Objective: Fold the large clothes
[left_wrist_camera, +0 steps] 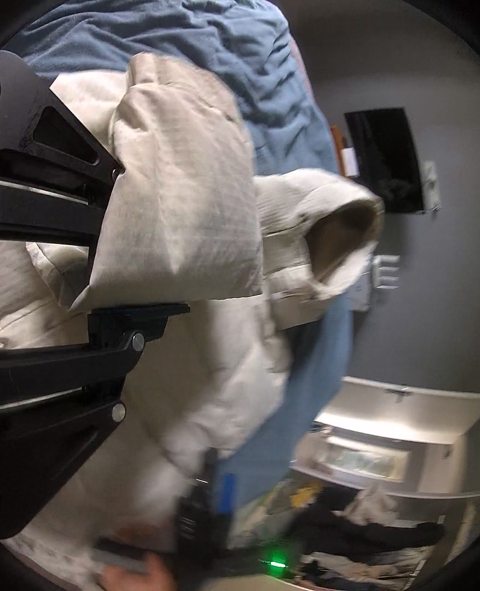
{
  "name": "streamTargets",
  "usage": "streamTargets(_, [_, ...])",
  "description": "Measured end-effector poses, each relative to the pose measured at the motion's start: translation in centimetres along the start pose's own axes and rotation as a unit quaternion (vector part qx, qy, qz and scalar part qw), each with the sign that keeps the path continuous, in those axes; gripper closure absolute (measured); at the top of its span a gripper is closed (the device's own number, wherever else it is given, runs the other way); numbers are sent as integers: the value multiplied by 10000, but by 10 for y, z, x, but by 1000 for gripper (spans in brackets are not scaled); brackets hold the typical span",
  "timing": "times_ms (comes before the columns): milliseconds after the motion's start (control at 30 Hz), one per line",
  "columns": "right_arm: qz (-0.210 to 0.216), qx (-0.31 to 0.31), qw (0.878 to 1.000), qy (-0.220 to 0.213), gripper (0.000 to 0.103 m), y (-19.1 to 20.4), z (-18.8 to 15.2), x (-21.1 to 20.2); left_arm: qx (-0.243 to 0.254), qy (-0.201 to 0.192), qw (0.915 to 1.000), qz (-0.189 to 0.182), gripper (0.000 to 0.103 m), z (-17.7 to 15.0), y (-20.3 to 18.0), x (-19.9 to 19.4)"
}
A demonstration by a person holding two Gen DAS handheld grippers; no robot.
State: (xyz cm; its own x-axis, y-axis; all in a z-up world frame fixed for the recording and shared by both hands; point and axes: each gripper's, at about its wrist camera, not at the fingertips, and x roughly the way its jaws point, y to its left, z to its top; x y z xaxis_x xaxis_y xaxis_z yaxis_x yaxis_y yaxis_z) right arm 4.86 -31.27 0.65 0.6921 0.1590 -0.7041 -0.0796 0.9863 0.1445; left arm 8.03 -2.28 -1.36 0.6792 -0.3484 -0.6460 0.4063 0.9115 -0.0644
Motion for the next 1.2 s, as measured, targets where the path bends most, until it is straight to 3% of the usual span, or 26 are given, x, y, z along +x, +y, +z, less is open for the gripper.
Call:
streamTargets(133, [-22,-12,10000,23,7,-1,-1,2,-16,514,9987,-59,86,-16,-1,18])
streamTargets(233, [-50,-65,9999,82,7,-2,-4,4,-123,734,9972,-17,74,-20,1,22])
streamTargets(367, [-59,-132,9999,77,7,1,-3,1,-73,828,9965,100,32,-29,0,6])
streamTargets(533, [-19,-389,9992,-12,7,12,0,-11,-174,811,9959,350,26,-29,17,-35])
streamTargets(667, [260,-725,9970,-45,7,35,4,-24,-353,602,9953,673,21,-25,47,-68])
streamTargets(733, [490,-960,9942,58,7,57,2,-26,-720,497,9924,861,20,-24,73,-78])
streamTargets(867, [870,-1624,9822,354,7,116,-8,-21,-1737,389,9801,875,20,-28,120,-81])
streamTargets(1100, [1018,-2591,9587,587,7,208,-20,7,-2181,470,9681,1138,20,-41,151,-72])
streamTargets(1200, [630,-3024,9494,578,8,240,-25,27,-2290,481,9657,1125,20,-47,159,-71])
